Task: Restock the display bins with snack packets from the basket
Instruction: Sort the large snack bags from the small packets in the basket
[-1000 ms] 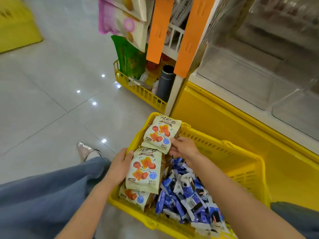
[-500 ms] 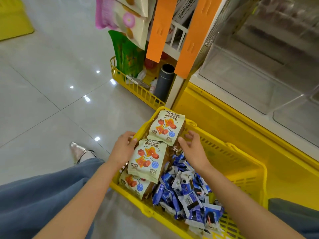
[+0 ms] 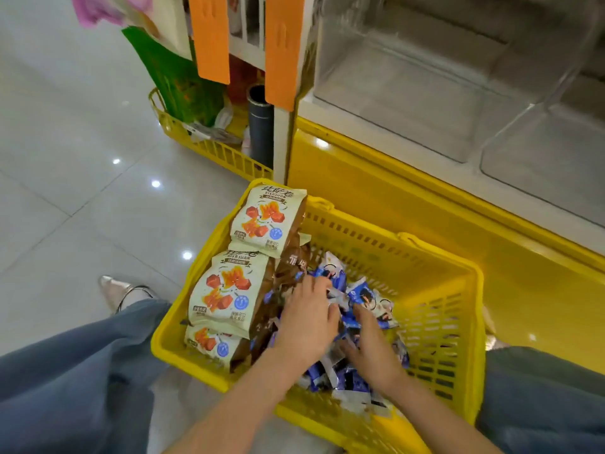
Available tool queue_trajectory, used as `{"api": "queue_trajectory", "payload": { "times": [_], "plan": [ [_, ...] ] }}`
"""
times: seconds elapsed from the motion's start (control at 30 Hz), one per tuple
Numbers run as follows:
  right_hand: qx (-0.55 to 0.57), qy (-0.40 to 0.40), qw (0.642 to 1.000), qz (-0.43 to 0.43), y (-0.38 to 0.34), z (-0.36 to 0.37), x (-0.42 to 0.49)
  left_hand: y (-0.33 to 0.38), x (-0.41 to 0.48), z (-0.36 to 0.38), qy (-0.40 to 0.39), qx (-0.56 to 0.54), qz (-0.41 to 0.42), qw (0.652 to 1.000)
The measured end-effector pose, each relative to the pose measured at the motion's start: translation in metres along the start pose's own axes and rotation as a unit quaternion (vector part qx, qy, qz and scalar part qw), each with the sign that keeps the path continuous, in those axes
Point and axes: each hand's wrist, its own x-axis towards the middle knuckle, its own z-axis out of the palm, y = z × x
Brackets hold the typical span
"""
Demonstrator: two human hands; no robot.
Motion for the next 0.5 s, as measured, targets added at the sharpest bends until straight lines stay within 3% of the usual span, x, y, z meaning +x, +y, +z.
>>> {"api": "queue_trajectory", "payload": {
  "times": [0.1,0.2,0.3,0.4,0.5],
  "plan": [
    [-0.048,-0.056,0.997,0.016,-0.008,0.021,0.023,-0.029,0.007,0.029,-0.112,0.074,-0.134,0.982],
    [-0.058,-0.094,0.993,0.031,-0.014,0.036,0.038,-0.050,0.009,0.043,-0.163,0.079,-0.187,0.966],
    [-0.063,-0.061,0.996,0.029,-0.007,0.034,0.045,-0.058,0.016,0.049,-0.177,0.051,-0.189,0.965],
    [0.016,-0.015,0.998,0.052,0.006,0.012,0.042,-0.063,0.024,0.050,-0.196,0.012,-0.195,0.961],
    [0.074,0.083,0.990,0.082,0.025,-0.015,0.047,-0.066,0.027,0.055,-0.209,-0.016,-0.183,0.961]
  ]
}}
